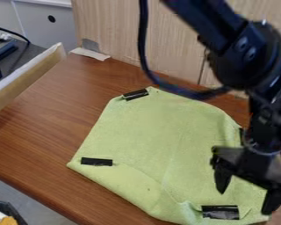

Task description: Fold the cloth from the right to left

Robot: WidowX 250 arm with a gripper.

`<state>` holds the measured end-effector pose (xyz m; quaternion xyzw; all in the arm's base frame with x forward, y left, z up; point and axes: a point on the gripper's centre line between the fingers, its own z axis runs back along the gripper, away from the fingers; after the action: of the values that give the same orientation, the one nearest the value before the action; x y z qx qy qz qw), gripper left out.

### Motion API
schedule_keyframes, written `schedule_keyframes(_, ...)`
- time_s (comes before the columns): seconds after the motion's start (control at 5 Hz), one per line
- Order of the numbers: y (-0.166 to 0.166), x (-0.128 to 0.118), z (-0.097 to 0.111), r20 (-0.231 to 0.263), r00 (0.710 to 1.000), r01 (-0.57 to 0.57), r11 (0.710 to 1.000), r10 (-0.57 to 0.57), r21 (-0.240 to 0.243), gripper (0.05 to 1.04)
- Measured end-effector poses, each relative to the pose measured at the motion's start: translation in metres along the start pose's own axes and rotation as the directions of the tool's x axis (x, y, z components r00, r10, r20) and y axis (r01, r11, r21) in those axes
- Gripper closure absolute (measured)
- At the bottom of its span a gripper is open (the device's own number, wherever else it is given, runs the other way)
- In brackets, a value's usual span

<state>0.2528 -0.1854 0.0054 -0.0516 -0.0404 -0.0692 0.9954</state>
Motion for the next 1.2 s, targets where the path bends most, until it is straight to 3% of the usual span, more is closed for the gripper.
schedule_keyframes(0.2,-0.004,-0.006,-0.016,-0.041,0.999,0.033,0.999,-0.034,-0.028,0.083)
schedule_keyframes(0.4,-0.011,-0.003,-0.032,-0.117,0.984,0.126,0.99,-0.132,-0.06,0.081)
schedule_keyframes(0.6,-0.016,0.003,-0.035,-0.136,0.979,0.144,0.987,-0.152,-0.069,0.135)
schedule_keyframes(1.0,-0.013,0.004,-0.036,-0.129,0.974,0.181,0.983,-0.184,-0.037,0.666)
schedule_keyframes(1.2,-0.013,0.004,-0.035,-0.124,0.973,0.196,0.981,-0.195,-0.009,0.851)
